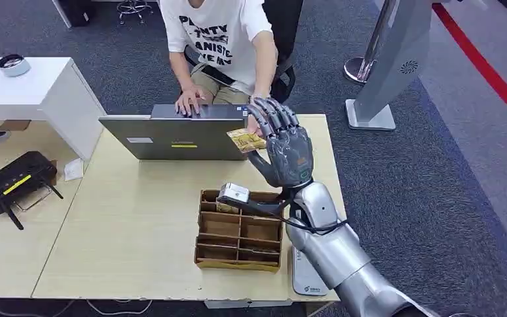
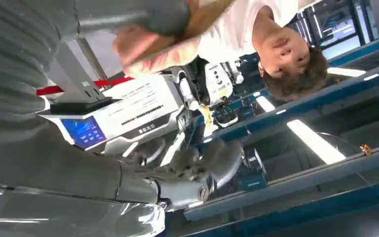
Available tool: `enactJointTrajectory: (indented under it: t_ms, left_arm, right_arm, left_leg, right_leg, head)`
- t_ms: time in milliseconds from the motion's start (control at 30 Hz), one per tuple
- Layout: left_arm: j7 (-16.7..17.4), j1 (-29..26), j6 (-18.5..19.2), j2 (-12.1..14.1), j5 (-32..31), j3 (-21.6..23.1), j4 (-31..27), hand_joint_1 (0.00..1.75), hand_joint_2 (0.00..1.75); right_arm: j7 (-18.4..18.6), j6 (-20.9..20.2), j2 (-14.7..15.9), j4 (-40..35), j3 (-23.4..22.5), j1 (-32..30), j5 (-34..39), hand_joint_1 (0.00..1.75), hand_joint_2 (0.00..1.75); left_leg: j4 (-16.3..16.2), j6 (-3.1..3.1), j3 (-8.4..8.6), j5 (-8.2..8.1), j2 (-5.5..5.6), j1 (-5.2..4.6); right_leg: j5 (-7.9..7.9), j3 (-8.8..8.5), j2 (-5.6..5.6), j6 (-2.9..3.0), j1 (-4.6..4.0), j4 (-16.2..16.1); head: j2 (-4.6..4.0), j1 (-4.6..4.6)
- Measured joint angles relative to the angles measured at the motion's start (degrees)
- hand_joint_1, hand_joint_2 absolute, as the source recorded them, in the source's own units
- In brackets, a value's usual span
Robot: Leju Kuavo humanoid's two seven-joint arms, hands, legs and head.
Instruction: Pass the card to the sensor for recognition and then transmit it.
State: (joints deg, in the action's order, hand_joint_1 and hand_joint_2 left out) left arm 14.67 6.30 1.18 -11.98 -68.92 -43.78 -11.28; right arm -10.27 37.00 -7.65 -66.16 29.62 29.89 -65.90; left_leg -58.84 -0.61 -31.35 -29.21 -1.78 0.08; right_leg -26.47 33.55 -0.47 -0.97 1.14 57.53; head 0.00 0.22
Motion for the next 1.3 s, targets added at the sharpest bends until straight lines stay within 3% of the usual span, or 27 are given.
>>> enactJointTrajectory:
  t_ms: [833,1067,1300]
  left_arm:
    - [0.2,0.0,-0.1,0.3,0.1,0.5,0.0,0.00,0.00]
    - [0.1,0.0,-0.4,0.3,0.9,0.5,0.0,0.00,0.00]
    - [-0.4,-0.2,-1.1,0.5,2.1,0.5,0.0,0.00,0.00]
  right_arm:
    - [-0.6,0.0,0.0,2.1,0.0,0.0,2.4,1.75,1.75]
    - [-1.0,0.0,0.1,2.4,1.4,0.0,11.2,1.75,1.75]
    - [-4.3,-1.0,0.3,-1.6,2.1,-2.0,25.5,1.75,1.75]
  left_leg:
    - [0.0,0.00,0.00,0.00,0.00,0.00]
    - [0.0,0.00,0.00,0.00,0.00,0.00]
    - [0.0,0.00,-0.01,0.00,0.01,0.00]
  right_leg:
    - [0.00,0.00,0.00,0.00,0.00,0.0]
    - [0.00,0.00,0.00,0.00,0.00,0.0]
    - [0.00,0.01,0.00,0.00,0.00,0.0]
  head:
    - [0.00,0.00]
    - [0.00,0.00]
    - [0.00,0.00]
